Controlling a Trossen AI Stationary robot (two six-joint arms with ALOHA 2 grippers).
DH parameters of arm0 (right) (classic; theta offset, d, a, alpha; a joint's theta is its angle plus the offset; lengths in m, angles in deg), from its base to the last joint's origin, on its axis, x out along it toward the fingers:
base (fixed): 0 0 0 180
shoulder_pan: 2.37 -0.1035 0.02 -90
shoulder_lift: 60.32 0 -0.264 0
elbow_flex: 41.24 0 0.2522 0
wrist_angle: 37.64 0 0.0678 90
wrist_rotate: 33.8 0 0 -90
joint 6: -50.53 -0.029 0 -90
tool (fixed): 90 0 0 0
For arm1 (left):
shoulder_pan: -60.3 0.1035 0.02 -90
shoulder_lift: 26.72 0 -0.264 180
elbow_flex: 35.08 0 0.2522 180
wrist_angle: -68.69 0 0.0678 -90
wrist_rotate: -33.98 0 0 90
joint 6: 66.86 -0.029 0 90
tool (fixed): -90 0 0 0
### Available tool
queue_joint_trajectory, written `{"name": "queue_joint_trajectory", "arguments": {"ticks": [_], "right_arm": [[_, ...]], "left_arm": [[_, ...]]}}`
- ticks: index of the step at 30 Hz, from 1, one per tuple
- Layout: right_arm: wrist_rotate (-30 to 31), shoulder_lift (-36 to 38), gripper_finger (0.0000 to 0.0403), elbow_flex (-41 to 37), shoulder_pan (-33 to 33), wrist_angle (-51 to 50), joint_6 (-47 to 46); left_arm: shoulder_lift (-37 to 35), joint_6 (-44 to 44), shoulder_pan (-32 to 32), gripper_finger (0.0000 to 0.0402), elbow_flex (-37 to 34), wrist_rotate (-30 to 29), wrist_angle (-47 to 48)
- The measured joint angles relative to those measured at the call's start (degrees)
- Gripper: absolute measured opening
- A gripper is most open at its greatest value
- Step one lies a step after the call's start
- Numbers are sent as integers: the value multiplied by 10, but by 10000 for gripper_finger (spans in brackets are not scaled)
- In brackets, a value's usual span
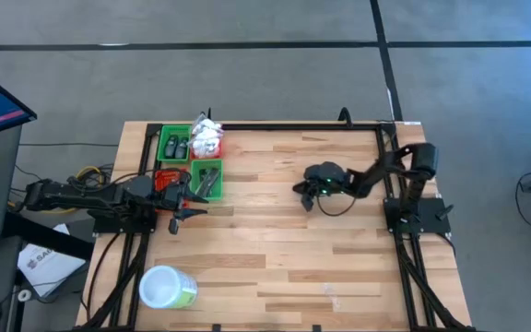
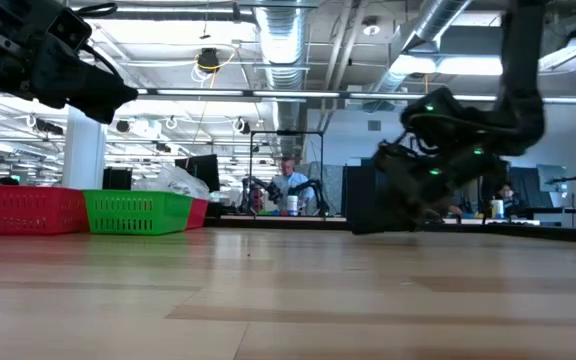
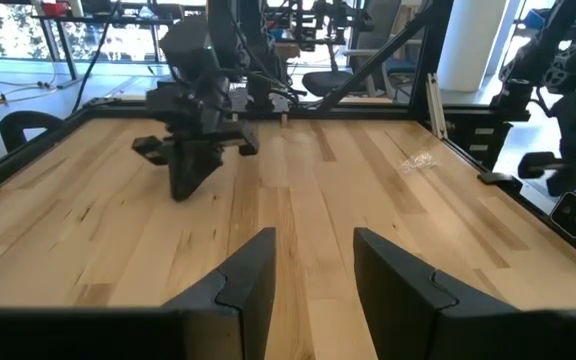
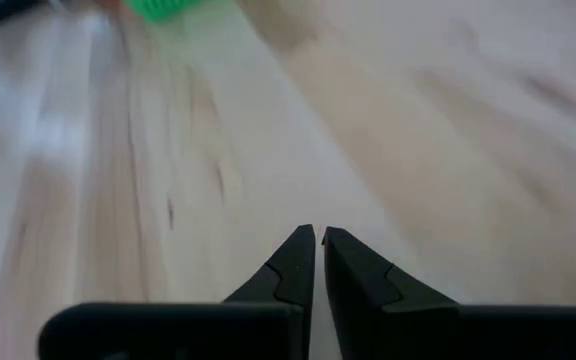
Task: Pick & Place Travel size toiletries
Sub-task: Return to Home Position
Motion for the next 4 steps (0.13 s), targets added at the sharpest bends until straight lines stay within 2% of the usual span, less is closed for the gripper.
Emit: {"name": "queue_joint_trajectory", "arguments": {"ticks": [4], "right_arm": [[0,-33,21,67,0,4,0]], "left_arm": [[0,0,0,127,0,0,-3]]}}
